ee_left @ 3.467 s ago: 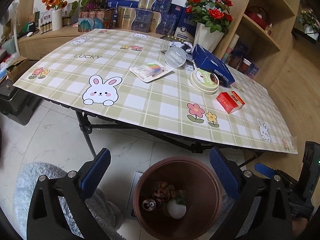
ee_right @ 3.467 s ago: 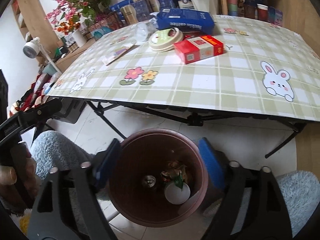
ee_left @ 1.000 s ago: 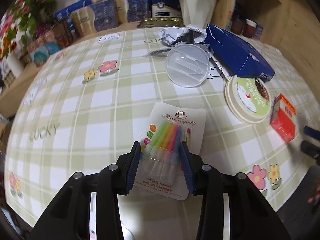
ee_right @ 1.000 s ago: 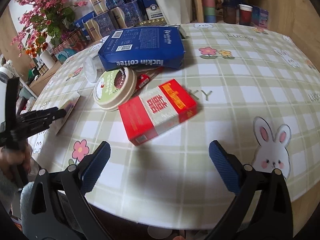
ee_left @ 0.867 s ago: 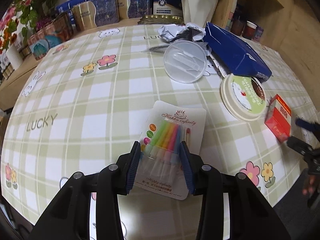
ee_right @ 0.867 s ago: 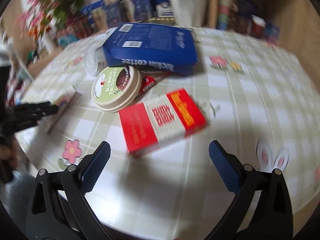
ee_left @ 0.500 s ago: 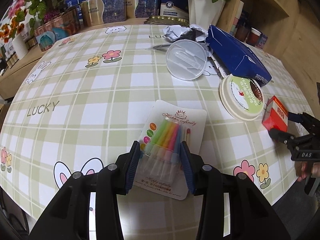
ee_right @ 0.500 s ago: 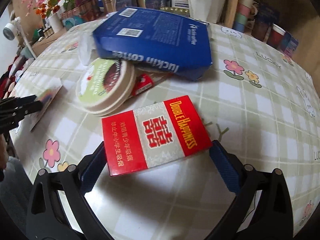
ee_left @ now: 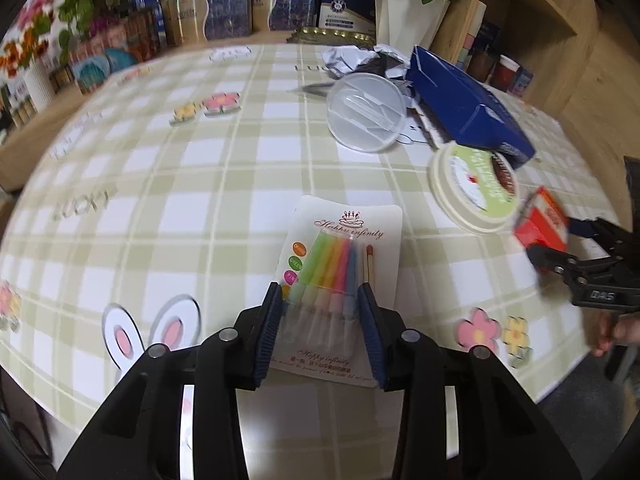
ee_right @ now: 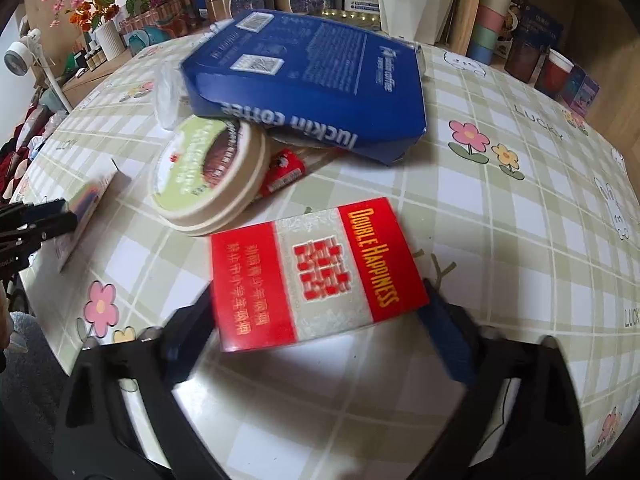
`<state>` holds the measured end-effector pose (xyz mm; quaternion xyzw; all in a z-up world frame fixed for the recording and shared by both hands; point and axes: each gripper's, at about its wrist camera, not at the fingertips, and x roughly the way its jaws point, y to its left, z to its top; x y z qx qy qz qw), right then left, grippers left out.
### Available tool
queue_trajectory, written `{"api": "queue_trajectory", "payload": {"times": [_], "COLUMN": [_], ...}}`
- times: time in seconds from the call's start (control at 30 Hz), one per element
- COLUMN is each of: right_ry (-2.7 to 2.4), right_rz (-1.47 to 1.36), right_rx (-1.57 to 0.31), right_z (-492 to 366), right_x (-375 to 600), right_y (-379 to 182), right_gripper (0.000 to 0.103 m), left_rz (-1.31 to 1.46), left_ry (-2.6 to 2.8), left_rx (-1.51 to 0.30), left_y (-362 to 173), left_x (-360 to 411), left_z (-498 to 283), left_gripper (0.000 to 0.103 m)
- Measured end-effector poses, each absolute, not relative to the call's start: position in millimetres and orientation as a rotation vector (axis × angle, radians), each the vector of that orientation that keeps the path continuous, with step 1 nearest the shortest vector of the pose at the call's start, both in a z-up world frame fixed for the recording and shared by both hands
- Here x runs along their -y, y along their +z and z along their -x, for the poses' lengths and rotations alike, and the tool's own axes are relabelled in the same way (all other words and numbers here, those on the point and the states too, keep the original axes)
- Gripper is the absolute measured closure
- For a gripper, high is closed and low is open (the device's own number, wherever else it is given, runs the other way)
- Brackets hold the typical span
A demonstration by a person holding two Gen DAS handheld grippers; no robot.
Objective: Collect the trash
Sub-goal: 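Close the right tool on the red Double Happiness box while the left tool holds the candle card, then carry the candle card and cigarette box over the brown bin with both tools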
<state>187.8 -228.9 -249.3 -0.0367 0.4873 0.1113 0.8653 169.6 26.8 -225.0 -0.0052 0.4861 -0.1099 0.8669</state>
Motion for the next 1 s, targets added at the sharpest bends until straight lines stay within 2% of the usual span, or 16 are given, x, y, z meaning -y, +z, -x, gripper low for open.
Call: {"api": "queue_trajectory", "payload": {"times": [0.33,0.67,1.0], "right_ry": [0.255,0.267,0.291], "right_rz": [-0.081,-0.123,-0.151], "right_rx": [-0.924,-0.855,-0.809], "right_z": [-135,-81,-37], "right_x": [235,233,235], "right_y": [-233,-216,-201], "right_gripper": [0.012,0.012,0.012], "left_rz": [0.166,0.130,0.129], "left_ry": [-0.232,-0.302,-0.350], "left_rx": [-0.973,-0.899,-0.912], "left_y": [-213,-181,-180], "left_x": [-39,-14,-1], "left_z": [-122,-85,-44], "left_gripper": [0.066,0.066,0.066]}}
